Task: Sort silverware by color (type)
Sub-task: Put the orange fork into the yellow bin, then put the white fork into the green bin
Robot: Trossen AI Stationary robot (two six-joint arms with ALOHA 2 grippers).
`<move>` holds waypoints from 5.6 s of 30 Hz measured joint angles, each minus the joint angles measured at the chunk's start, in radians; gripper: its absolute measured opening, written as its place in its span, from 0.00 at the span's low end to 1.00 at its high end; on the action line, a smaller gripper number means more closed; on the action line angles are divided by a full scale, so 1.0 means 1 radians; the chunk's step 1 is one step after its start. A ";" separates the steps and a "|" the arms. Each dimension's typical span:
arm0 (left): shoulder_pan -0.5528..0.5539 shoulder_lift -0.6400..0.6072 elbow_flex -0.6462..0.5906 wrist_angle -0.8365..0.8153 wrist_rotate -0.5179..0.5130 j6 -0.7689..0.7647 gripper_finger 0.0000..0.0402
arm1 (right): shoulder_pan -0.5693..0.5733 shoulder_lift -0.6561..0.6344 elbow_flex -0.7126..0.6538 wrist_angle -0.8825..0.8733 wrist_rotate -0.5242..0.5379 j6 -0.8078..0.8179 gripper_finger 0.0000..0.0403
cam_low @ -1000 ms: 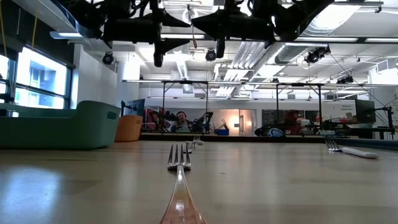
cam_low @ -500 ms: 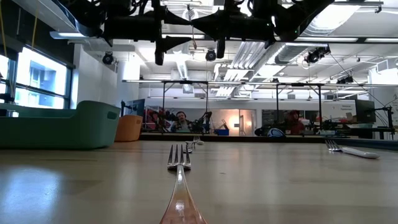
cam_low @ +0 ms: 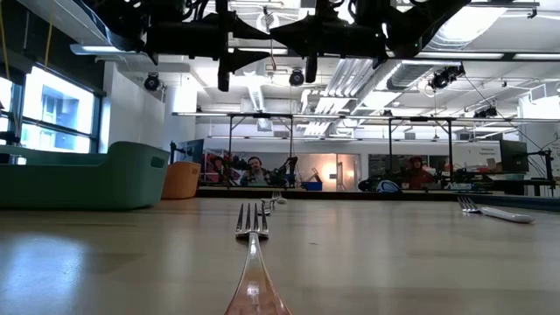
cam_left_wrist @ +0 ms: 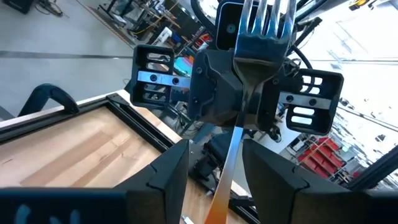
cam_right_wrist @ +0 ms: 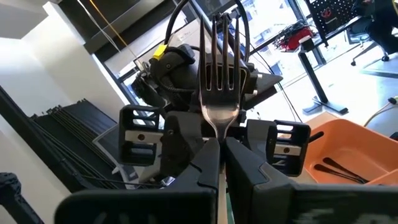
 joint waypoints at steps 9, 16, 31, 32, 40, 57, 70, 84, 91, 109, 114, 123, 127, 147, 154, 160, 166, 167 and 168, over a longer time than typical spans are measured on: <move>-0.001 0.000 0.000 0.000 0.007 0.007 0.37 | 0.000 0.000 0.000 0.000 -0.001 0.000 0.00; -0.001 0.000 0.000 0.001 0.016 0.007 0.40 | 0.000 0.000 0.000 0.000 -0.001 0.000 0.00; -0.017 0.066 0.095 -0.048 0.029 0.050 0.34 | 0.000 0.001 0.000 -0.001 0.002 0.000 0.00; -0.017 0.067 0.095 -0.052 0.033 0.049 0.32 | 0.000 0.001 0.000 -0.001 0.002 0.000 0.00; -0.002 0.061 0.095 -0.051 0.082 0.063 0.03 | 0.001 0.001 0.000 -0.001 0.007 0.000 0.00; 0.063 -0.096 0.096 -0.396 0.134 0.137 0.01 | -0.033 -0.048 0.000 -0.143 0.002 -0.047 0.10; -0.155 -0.348 0.233 -1.168 0.063 0.294 0.00 | -0.134 -0.143 0.000 -0.489 -0.025 -0.340 0.01; -0.779 -0.298 0.350 -1.609 -0.145 -0.031 0.00 | -0.146 -0.143 0.000 -0.611 -0.126 -0.448 0.00; -1.058 -0.148 0.350 -1.588 -0.164 -0.210 0.00 | -0.146 -0.143 0.000 -0.701 -0.128 -0.524 0.00; -1.327 0.124 0.258 -1.438 -0.134 -0.242 0.01 | -0.171 -0.143 0.000 -0.696 -0.063 -0.523 0.00; -1.331 0.137 0.177 -1.323 -0.096 -0.231 0.00 | -0.170 -0.143 0.000 -0.695 -0.058 -0.505 0.00; -1.335 0.136 0.126 -1.296 -0.089 -0.152 0.05 | -0.170 -0.143 0.000 -0.695 -0.058 -0.489 0.00; -1.335 0.136 0.126 -1.294 -0.052 -0.152 0.12 | -0.170 -0.143 0.000 -0.695 -0.051 -0.503 0.00; -1.289 -0.292 0.231 -1.498 -0.371 -0.511 0.00 | -0.170 -0.143 0.000 -0.695 -0.013 -0.507 0.00; -1.066 -0.512 0.231 -1.545 -0.655 -0.350 0.00 | -0.164 -0.143 0.000 -0.695 0.008 -0.459 0.00; -0.770 -0.607 0.231 -1.450 -0.632 -0.048 0.00 | -0.119 -0.143 0.000 -0.696 0.086 -0.422 0.00; -0.492 -0.597 0.209 -1.264 -0.321 0.169 0.00 | -0.057 -0.142 0.000 -0.697 0.187 -0.410 0.00; -0.454 -0.596 0.188 -1.203 -0.251 0.187 0.00 | -0.050 -0.142 0.000 -0.697 0.193 -0.396 0.00; -0.416 -0.595 0.160 -1.142 -0.182 0.198 0.00 | -0.044 -0.142 0.000 -0.697 0.204 -0.384 0.00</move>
